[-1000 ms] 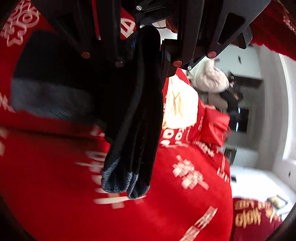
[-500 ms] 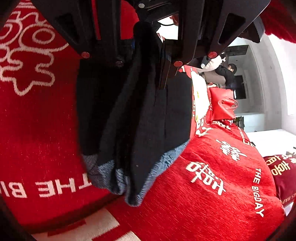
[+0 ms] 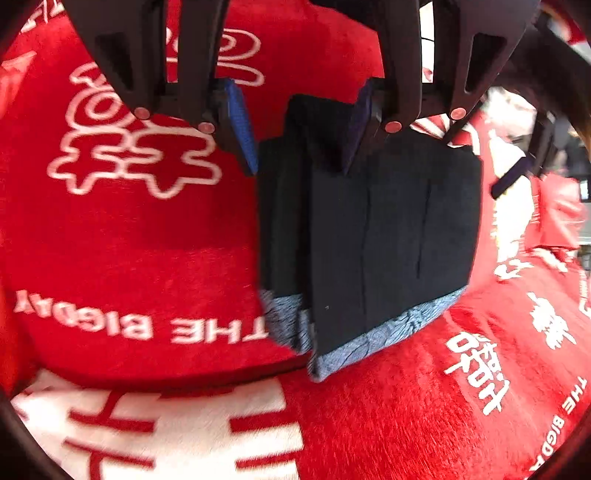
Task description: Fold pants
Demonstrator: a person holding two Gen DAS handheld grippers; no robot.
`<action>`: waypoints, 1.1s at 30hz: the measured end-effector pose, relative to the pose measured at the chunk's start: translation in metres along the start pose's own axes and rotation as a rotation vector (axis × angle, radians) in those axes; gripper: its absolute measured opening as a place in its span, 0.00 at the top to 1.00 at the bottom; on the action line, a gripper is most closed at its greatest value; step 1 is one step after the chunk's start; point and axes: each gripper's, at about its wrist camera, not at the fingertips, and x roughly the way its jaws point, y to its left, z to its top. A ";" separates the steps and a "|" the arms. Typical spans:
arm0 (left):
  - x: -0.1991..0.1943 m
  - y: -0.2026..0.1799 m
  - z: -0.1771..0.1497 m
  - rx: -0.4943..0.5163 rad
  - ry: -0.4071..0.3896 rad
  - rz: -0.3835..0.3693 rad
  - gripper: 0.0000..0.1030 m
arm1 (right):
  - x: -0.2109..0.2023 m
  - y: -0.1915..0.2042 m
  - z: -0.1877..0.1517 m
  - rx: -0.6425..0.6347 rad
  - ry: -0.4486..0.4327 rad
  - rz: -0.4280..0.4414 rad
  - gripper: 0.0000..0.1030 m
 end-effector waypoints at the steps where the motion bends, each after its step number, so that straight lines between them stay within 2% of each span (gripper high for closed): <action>1: -0.003 0.004 -0.001 -0.010 0.005 0.030 0.18 | -0.005 0.003 -0.001 0.001 -0.023 -0.010 0.63; 2: 0.001 0.013 -0.001 -0.019 0.011 0.066 0.18 | -0.010 0.005 -0.003 -0.002 -0.041 -0.023 0.72; 5: 0.011 0.039 -0.005 -0.079 0.050 0.131 0.18 | -0.017 0.012 -0.007 -0.028 -0.080 -0.047 0.78; 10: 0.037 0.065 -0.023 -0.168 0.145 0.098 0.18 | 0.016 0.038 -0.015 -0.090 0.002 -0.059 0.78; 13: 0.040 0.070 -0.029 -0.188 0.157 0.078 0.18 | 0.025 0.034 -0.021 -0.107 0.022 -0.093 0.78; 19: 0.041 0.082 -0.030 -0.222 0.175 0.044 0.18 | 0.027 0.032 -0.013 -0.104 0.032 -0.094 0.78; 21: 0.042 0.088 -0.028 -0.236 0.180 0.043 0.18 | 0.021 0.028 -0.012 -0.088 0.025 -0.091 0.74; 23: 0.042 0.093 -0.027 -0.244 0.183 0.039 0.18 | 0.015 0.024 -0.009 -0.058 0.015 -0.079 0.59; 31: 0.042 0.105 -0.025 -0.261 0.206 0.042 0.17 | 0.013 0.017 -0.007 -0.036 0.030 -0.082 0.52; 33: 0.043 0.106 -0.025 -0.265 0.210 0.042 0.04 | 0.014 0.019 -0.009 -0.040 0.028 -0.084 0.48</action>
